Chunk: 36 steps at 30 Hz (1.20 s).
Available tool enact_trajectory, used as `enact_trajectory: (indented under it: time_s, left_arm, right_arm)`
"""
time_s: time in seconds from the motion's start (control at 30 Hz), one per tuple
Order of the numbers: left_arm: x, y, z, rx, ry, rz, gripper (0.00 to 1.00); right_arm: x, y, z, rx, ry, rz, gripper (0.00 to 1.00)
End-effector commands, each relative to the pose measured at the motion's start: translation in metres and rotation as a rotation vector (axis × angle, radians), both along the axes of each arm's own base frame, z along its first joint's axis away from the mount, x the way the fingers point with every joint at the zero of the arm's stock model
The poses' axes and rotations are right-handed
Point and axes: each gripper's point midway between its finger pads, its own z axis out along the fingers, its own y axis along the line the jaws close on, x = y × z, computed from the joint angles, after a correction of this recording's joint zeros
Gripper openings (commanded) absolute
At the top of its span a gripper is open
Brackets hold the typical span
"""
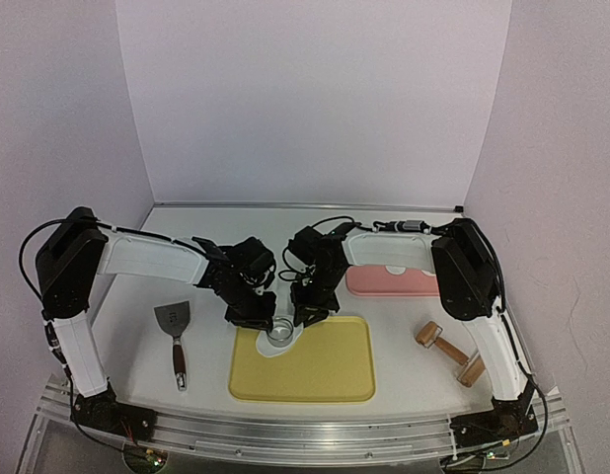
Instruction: Roll out the dumpling wrappers from the dough
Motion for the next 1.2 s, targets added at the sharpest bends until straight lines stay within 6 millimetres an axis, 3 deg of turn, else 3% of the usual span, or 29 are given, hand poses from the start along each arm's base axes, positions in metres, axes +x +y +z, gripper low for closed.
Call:
enact_trajectory:
  time_s: [0.0, 0.33, 0.63, 0.77, 1.17]
  left_arm:
    - [0.007, -0.005, 0.004, 0.032, -0.036, -0.02, 0.1]
    - [0.007, -0.003, 0.0, 0.074, -0.041, -0.02, 0.01]
    - [0.005, -0.002, -0.005, 0.126, -0.036, -0.03, 0.0]
    - [0.006, 0.0, -0.009, 0.17, -0.031, -0.029, 0.0]
    - [0.006, 0.006, -0.01, 0.209, -0.036, -0.008, 0.0]
  right_arm:
    - [-0.003, -0.001, -0.017, -0.03, 0.022, 0.002, 0.21]
    - [-0.004, 0.0, -0.018, -0.03, 0.023, 0.0, 0.21]
    - [-0.003, 0.002, -0.013, -0.012, 0.016, -0.01, 0.0]
    - [-0.002, 0.009, 0.004, 0.056, 0.008, -0.043, 0.0]
    - [-0.034, -0.014, 0.021, 0.098, 0.068, -0.115, 0.0]
